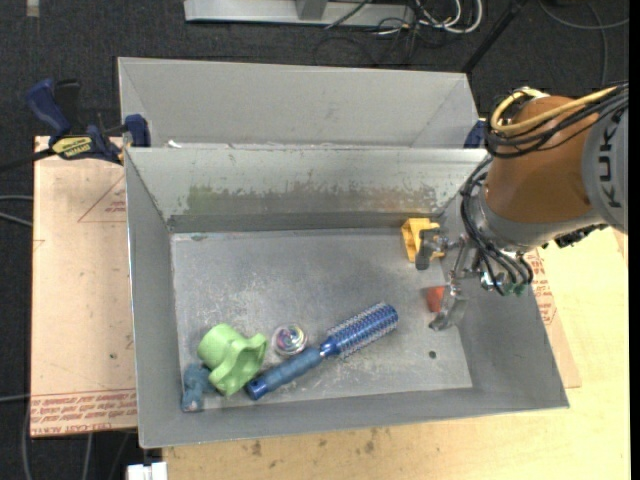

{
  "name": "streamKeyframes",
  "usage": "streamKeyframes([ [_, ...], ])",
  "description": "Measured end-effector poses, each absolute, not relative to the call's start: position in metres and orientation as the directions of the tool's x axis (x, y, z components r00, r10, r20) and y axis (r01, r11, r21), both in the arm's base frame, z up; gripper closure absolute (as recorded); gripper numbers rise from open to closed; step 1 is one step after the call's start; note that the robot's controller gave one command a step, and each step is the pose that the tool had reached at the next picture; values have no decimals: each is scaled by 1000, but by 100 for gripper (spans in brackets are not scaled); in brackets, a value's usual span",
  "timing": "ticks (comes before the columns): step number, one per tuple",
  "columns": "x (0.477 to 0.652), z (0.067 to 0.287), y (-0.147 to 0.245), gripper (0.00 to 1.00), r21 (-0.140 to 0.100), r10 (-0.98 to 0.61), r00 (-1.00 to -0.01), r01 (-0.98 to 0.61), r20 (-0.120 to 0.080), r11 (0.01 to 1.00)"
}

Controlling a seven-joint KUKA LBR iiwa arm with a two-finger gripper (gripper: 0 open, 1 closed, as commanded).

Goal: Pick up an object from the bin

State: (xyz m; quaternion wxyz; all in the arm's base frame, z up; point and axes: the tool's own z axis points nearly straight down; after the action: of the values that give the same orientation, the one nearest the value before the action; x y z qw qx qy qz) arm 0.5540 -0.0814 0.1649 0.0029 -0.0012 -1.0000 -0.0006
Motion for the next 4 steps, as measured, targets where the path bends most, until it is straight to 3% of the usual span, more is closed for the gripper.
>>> streamKeyframes([
  [1,580,71,-41,0,3,-386,-922,-386,1,922],
  [2,581,73,-42,100,1,-386,-922,-386,-1,922],
  [3,582,72,-41,0,1,-387,-922,-387,-2,922],
  [4,550,70,18,0,4,-534,-846,-534,-2,846],
])
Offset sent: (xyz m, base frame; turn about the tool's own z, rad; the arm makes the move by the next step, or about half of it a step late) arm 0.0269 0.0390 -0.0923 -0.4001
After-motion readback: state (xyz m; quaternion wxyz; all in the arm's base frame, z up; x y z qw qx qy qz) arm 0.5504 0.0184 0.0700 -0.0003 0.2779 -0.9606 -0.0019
